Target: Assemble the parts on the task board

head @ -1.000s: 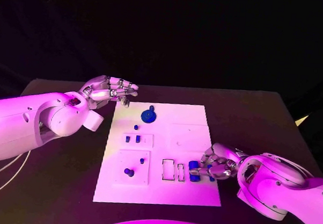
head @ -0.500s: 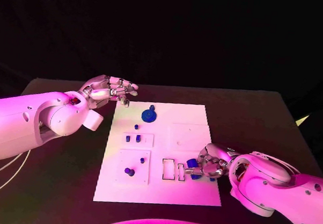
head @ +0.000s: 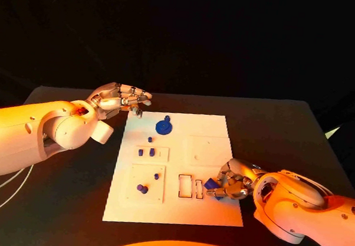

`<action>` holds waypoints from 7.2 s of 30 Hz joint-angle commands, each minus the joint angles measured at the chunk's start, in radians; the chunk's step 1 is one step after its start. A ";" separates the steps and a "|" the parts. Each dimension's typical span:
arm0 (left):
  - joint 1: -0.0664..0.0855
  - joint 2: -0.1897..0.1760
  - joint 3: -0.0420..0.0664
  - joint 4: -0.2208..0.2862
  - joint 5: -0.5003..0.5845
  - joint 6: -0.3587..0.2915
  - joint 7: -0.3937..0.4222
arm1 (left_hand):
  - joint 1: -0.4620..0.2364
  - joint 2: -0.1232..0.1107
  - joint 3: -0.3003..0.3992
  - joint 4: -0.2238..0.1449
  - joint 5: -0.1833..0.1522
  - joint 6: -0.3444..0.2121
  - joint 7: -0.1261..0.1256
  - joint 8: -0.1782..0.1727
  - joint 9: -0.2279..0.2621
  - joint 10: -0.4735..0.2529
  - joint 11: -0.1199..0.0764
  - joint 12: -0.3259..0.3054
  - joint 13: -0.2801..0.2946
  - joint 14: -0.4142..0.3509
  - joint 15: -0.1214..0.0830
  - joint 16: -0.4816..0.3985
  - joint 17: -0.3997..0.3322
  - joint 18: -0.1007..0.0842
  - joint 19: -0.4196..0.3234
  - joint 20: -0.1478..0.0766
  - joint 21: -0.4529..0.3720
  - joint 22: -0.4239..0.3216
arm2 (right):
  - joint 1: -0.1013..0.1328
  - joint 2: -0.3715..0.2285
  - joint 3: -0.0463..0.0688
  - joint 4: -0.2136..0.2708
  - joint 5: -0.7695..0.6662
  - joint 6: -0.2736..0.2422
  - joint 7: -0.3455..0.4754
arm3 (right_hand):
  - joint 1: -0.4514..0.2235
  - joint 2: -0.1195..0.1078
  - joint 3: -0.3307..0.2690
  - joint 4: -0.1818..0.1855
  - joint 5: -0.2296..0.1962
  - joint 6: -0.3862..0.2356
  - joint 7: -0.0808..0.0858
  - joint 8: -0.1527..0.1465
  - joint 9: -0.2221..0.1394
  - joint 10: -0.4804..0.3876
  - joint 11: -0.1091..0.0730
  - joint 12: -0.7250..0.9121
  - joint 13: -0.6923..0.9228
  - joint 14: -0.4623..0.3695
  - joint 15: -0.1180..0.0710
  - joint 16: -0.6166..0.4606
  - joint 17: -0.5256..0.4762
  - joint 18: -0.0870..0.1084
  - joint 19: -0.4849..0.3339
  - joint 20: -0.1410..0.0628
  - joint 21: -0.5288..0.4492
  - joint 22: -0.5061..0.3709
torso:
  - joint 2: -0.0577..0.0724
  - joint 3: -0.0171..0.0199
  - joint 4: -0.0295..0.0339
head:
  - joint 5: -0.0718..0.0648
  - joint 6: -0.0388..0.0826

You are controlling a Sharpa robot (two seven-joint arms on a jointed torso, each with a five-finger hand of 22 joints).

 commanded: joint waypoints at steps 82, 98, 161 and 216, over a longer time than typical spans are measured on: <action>0.001 -0.005 -0.001 0.010 0.008 0.016 -0.001 | 0.001 0.011 0.002 0.014 0.001 0.010 -0.007 0.013 0.010 -0.010 -0.008 0.013 0.002 -0.010 0.000 0.005 -0.003 0.015 0.016 -0.001 -0.018 -0.012 | 0.060 0.041 0.000 0.039 0.099 -0.030 0.044 | -0.037 0.179 -0.307 -0.010 -0.063 0.007 -0.004 0.024 0.037 0.020 -0.007 -0.052 0.091 0.080 -0.010 0.004 0.138 -0.004 0.075 -0.011 -0.006 0.240 | -0.001 -0.0004 -0.0020 | 0.028 -0.001; 0.000 -0.008 -0.001 0.026 0.011 0.009 0.014 | 0.001 0.006 -0.001 0.014 0.001 0.006 -0.007 0.012 0.010 -0.011 -0.008 0.014 0.002 -0.010 0.000 0.005 -0.003 0.015 0.017 -0.001 -0.020 -0.013 | 0.080 -0.146 -0.003 0.044 0.020 -0.058 0.102 | 0.124 0.167 -0.327 -0.032 -0.044 -0.011 0.012 -0.013 0.036 0.010 0.008 -0.065 0.090 0.079 0.004 0.002 0.137 -0.002 0.071 0.003 -0.015 0.238 | 0.000 0.0011 -0.0020 | 0.000 -0.004; 0.000 -0.015 -0.002 0.026 0.011 0.011 0.007 | 0.004 0.007 -0.001 0.015 0.002 0.004 -0.007 0.013 0.011 -0.011 -0.008 0.017 0.002 -0.010 0.000 0.006 -0.004 0.015 0.020 -0.002 -0.023 -0.015 | -0.017 -0.087 -0.011 -0.020 -0.098 0.027 -0.003 | 0.438 0.214 -0.060 -0.002 -0.038 -0.003 -0.005 -0.045 0.067 0.010 -0.011 -0.083 0.096 0.082 -0.014 0.005 0.153 -0.005 0.074 -0.015 -0.003 0.241 | 0.001 -0.0006 0.0004 | 0.001 -0.027; 0.000 -0.011 -0.002 0.028 0.008 0.011 -0.001 | 0.032 0.014 0.012 -0.001 0.005 0.000 -0.005 0.014 0.012 -0.014 -0.008 0.020 0.001 -0.011 -0.002 0.005 -0.006 0.015 0.026 -0.005 -0.023 -0.015 | 0.000 0.074 -0.011 -0.014 0.173 -0.040 0.001 | -0.297 -0.107 0.802 -0.179 -0.055 0.029 -0.008 -0.022 0.157 0.025 -0.010 -0.082 0.111 0.084 -0.012 0.005 0.160 -0.005 0.076 -0.010 0.001 0.241 | 0.001 0.0001 -0.0004 | 0.004 -0.030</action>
